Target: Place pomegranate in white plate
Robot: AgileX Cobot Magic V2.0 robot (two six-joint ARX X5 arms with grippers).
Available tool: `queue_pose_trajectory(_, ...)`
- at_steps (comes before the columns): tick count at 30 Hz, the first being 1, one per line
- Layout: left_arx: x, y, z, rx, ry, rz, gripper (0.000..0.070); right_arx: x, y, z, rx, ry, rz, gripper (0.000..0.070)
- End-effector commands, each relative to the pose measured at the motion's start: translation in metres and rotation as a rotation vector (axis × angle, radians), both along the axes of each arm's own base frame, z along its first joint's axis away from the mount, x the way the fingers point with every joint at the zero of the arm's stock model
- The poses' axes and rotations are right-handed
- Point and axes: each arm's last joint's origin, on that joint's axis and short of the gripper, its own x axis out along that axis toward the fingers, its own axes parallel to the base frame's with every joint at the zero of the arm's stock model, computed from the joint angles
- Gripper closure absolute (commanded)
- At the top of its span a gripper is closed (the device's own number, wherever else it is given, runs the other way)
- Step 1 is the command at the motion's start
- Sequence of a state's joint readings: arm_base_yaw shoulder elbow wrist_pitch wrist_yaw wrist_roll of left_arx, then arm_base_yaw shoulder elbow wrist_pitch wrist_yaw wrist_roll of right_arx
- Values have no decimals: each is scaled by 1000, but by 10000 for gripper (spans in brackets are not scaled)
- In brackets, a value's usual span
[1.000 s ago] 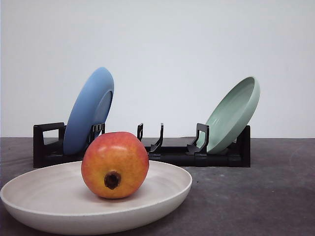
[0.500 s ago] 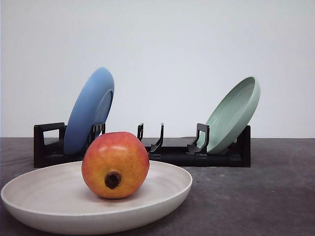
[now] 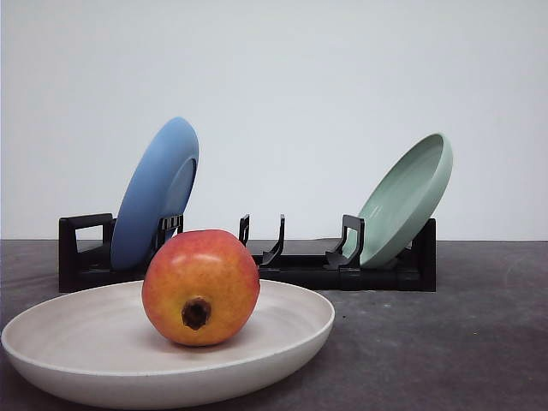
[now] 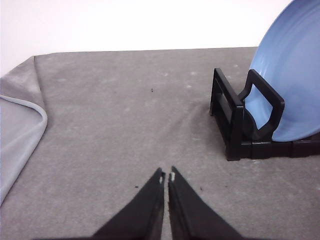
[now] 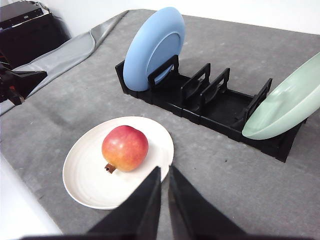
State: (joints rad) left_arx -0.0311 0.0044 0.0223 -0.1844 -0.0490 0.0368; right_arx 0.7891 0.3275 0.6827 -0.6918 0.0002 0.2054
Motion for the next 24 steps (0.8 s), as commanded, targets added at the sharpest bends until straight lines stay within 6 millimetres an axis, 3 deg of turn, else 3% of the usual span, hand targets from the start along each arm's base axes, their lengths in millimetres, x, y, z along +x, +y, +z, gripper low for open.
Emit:
queue_pose_trajectory(1, 0, 0, -4, 1, 12, 1, 700, 0, 1, 2, 4, -15, 8, 675)
queue_pose_trajectory(6, 0, 0, -4, 1, 12, 1, 700, 5, -8, 2, -25, -44, -101, 675)
queue_pose_trajectory(11, 0, 0, -4, 1, 12, 1, 700, 20, -27, -10, -98, -184, -392, 675)
queue_pose_trajectory(17, 0, 0, -4, 1, 12, 1, 700, 37, -42, -59, -137, -403, -633, 675)
queue_pose_trajectory(24, 0, 0, -4, 1, 12, 1, 700, 42, -45, -107, -138, -415, -677, 675)
